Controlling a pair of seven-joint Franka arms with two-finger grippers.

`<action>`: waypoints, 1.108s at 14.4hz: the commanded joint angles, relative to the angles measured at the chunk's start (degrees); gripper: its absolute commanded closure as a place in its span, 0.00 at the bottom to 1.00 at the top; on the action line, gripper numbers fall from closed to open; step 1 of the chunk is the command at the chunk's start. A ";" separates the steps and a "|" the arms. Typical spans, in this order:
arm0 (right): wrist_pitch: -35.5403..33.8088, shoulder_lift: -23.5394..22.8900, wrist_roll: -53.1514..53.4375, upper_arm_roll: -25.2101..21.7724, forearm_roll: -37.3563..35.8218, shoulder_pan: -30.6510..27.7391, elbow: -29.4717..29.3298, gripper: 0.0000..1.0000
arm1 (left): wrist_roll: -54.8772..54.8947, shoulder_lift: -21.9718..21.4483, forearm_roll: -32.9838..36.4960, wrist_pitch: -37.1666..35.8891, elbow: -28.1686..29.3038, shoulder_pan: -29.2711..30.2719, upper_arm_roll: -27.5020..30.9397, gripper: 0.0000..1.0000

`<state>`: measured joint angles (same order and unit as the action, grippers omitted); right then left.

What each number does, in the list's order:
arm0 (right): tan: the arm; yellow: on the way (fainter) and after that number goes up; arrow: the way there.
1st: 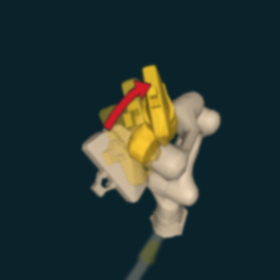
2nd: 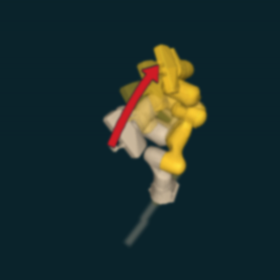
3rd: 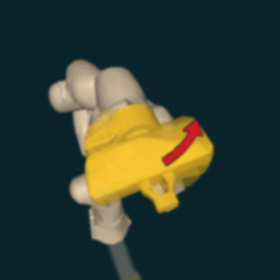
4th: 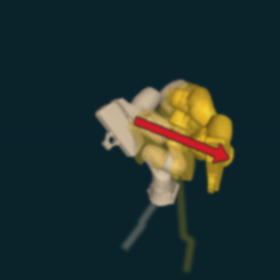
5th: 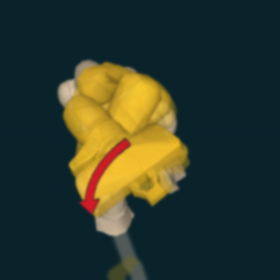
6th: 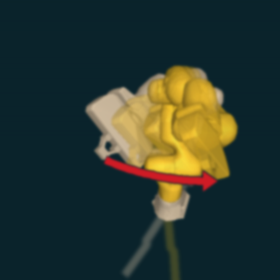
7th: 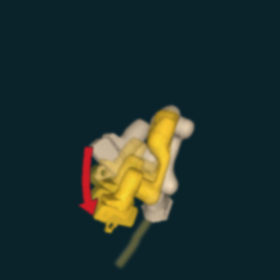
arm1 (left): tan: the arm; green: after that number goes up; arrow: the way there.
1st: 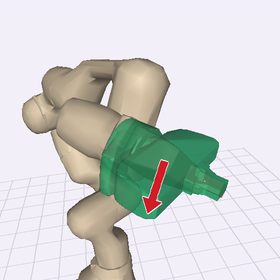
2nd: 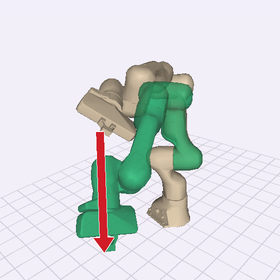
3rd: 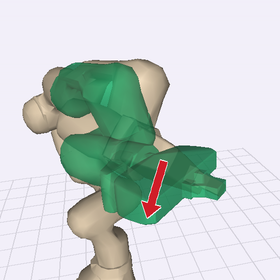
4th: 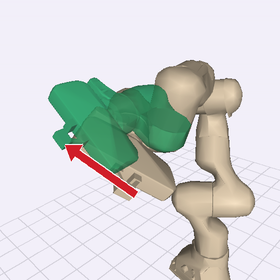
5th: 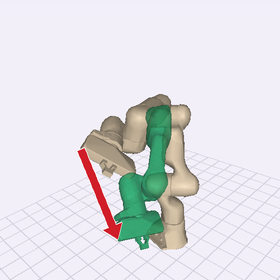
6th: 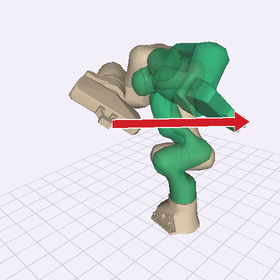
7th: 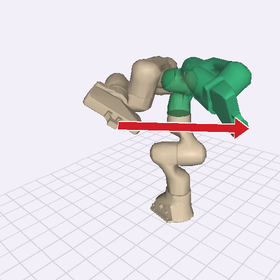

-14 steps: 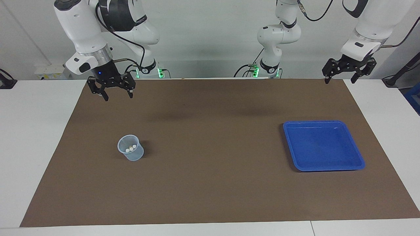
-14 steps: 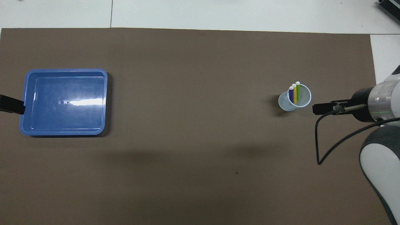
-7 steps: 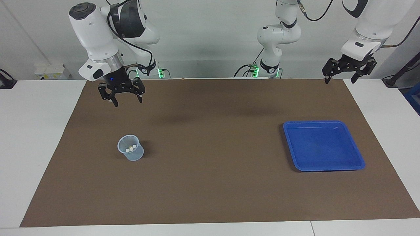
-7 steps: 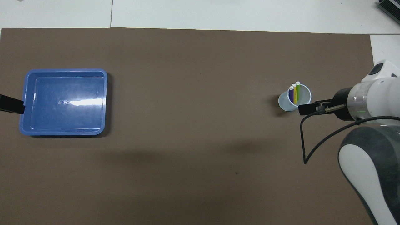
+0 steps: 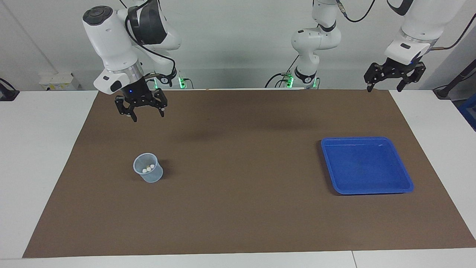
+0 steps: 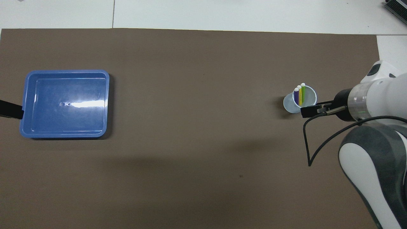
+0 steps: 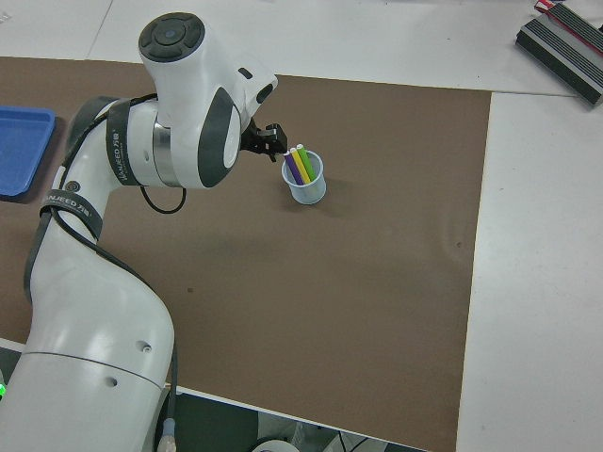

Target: Right arm passes pens to left for tray arrangement

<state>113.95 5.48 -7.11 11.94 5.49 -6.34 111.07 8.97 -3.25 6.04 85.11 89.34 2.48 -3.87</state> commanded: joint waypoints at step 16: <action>-8.64 -20.05 9.48 0.10 -8.48 1.51 -24.92 0.19 | 0.43 -1.59 -0.15 -0.39 1.63 -0.28 0.44 0.00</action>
<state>109.37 -10.09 0.29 11.65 -0.94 -5.74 93.01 8.97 -3.25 6.04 85.03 89.42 2.49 -3.82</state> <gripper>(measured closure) 0.185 0.000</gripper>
